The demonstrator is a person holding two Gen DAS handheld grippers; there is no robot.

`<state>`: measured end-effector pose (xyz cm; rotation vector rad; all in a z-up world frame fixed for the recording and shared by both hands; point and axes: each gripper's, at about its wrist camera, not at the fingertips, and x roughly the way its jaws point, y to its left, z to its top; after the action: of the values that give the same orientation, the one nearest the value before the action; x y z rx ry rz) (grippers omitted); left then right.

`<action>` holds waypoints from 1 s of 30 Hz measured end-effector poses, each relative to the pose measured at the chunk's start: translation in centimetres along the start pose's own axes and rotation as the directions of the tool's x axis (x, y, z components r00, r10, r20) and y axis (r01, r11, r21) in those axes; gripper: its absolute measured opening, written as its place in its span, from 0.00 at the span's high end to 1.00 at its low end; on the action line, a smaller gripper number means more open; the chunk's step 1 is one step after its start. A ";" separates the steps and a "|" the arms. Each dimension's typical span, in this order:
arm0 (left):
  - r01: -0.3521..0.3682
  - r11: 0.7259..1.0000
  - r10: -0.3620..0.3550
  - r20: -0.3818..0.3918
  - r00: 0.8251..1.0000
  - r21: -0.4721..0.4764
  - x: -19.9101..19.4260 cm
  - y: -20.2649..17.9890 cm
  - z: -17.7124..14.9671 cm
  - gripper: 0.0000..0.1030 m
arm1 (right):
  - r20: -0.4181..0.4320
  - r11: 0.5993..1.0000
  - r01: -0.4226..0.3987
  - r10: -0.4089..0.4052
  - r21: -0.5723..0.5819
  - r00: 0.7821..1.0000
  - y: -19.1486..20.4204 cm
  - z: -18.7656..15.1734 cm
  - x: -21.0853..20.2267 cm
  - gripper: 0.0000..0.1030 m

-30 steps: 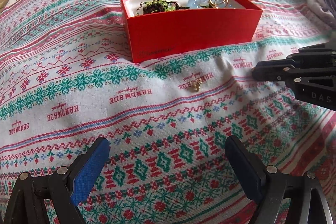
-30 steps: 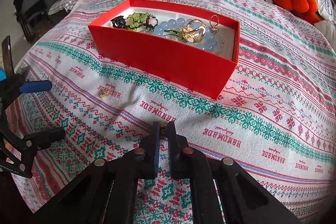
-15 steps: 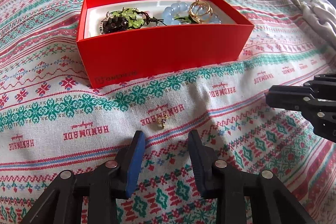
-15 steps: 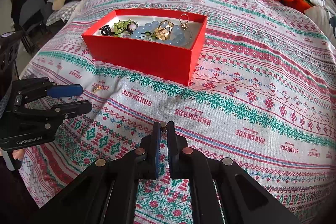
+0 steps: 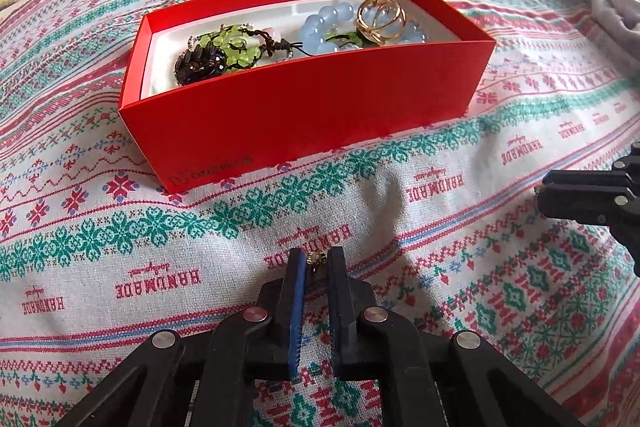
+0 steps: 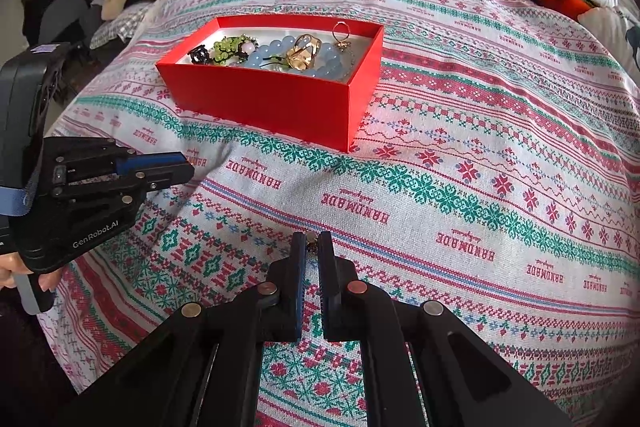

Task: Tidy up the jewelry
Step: 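Grasp the remaining gold earring with the left tool, then carry both held earrings with both tools over the red box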

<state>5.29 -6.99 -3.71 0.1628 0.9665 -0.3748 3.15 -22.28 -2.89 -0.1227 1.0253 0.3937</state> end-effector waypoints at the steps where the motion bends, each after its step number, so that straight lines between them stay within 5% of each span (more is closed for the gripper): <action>1: 0.001 1.000 -0.001 0.001 1.000 0.000 -0.1 0.1 -0.1 0.96 | -0.001 1.000 0.001 -0.001 -0.002 1.000 0.0 0.0 0.0 0.94; 30: 0.044 0.993 -0.028 0.144 0.989 -0.107 -5.1 1.3 5.0 0.96 | 0.129 0.999 -0.004 -0.001 0.039 0.992 2.0 6.5 -2.3 0.94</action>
<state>7.01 -6.07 3.32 0.0183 0.8480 -0.3606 6.60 -19.22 2.58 -0.0602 0.9053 0.3777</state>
